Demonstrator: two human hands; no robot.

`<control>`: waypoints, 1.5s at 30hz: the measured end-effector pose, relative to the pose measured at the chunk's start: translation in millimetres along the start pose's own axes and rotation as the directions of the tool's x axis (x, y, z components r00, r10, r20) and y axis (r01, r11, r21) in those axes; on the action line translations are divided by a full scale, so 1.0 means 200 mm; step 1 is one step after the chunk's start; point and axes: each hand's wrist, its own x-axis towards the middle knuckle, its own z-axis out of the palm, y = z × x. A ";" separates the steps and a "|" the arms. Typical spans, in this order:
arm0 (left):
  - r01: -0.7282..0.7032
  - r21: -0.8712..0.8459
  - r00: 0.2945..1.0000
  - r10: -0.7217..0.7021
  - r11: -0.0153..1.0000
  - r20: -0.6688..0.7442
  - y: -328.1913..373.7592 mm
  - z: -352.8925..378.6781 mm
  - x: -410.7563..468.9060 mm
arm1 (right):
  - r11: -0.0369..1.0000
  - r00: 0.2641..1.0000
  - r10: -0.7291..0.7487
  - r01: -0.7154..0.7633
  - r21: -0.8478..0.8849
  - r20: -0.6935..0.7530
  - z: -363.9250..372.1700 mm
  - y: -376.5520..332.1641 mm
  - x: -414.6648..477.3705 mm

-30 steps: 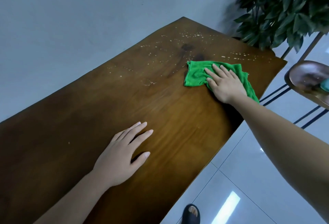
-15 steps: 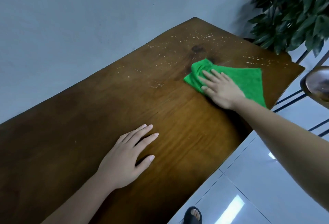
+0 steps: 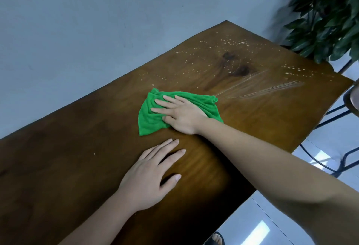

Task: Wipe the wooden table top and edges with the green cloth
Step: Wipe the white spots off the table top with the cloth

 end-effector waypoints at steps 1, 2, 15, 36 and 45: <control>-0.002 -0.005 1.000 0.002 1.000 -0.002 0.00 0.00 0.00 | 1.000 1.000 0.018 -0.018 -0.004 -0.004 -0.02 0.04 0.06; -0.002 -0.010 1.000 0.002 1.000 -0.002 0.00 0.00 0.00 | 0.999 0.999 0.039 -0.039 -0.006 -0.010 -0.04 0.08 0.10; 0.025 -0.023 1.000 -0.025 0.999 0.009 0.00 -0.02 0.00 | 0.840 0.821 0.536 -0.541 0.029 -0.195 -0.30 0.82 0.02; 0.042 -0.061 0.994 -0.035 0.997 0.108 0.01 -0.06 0.02 | 0.991 0.993 -0.101 0.105 -0.077 0.063 -0.07 -0.08 0.75; 0.045 -0.040 0.994 -0.041 0.998 0.097 0.02 -0.07 0.01 | 0.944 0.940 0.324 -0.329 -0.037 -0.107 -0.27 0.43 0.78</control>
